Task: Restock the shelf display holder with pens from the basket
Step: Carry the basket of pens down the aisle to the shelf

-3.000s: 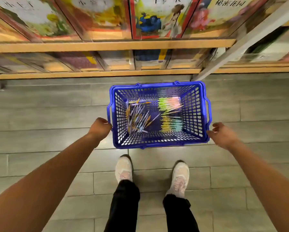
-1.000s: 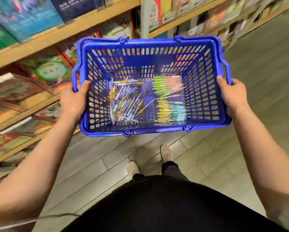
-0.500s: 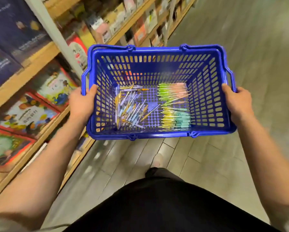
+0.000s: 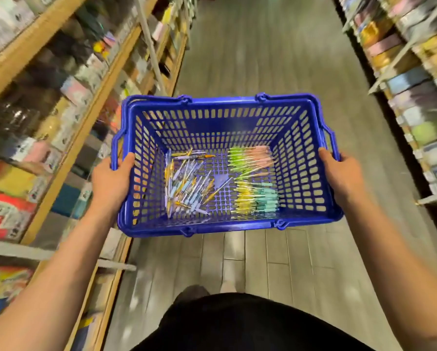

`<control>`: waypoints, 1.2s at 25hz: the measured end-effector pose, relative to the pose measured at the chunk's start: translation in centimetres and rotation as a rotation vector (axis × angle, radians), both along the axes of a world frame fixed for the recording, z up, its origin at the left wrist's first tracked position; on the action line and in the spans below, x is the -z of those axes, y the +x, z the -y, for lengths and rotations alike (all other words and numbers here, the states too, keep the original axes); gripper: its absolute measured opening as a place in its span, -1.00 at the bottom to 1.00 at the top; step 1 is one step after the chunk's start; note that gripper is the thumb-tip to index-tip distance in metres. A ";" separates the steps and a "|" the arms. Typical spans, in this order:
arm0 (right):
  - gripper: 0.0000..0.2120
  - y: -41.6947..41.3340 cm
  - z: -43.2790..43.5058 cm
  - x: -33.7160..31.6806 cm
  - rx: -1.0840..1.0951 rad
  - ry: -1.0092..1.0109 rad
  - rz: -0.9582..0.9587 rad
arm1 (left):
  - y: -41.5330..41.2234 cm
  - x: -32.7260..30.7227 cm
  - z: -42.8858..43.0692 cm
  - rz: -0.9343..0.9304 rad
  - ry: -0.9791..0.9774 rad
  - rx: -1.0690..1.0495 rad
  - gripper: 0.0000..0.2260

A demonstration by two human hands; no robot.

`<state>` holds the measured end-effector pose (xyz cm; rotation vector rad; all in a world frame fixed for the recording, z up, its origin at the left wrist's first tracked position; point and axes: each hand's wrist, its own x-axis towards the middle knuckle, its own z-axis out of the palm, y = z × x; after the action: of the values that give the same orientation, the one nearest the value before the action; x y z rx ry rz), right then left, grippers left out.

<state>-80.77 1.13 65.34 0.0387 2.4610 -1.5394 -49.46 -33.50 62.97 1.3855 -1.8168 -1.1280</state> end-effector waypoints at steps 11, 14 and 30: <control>-0.77 -13.5 11.7 2.6 0.149 0.028 0.053 | -18.3 2.2 15.3 0.034 0.019 0.157 -0.74; -0.75 -16.8 15.9 2.8 0.132 0.050 0.066 | -22.7 2.5 20.0 0.021 0.052 0.186 -0.75; -0.67 -44.4 37.2 4.7 0.199 0.008 0.139 | -52.8 2.1 42.9 0.049 0.190 0.250 -0.78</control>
<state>-125.16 -36.09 60.61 0.3898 2.4142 -1.5457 -102.25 -76.44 60.87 1.3251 -2.0027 -1.4388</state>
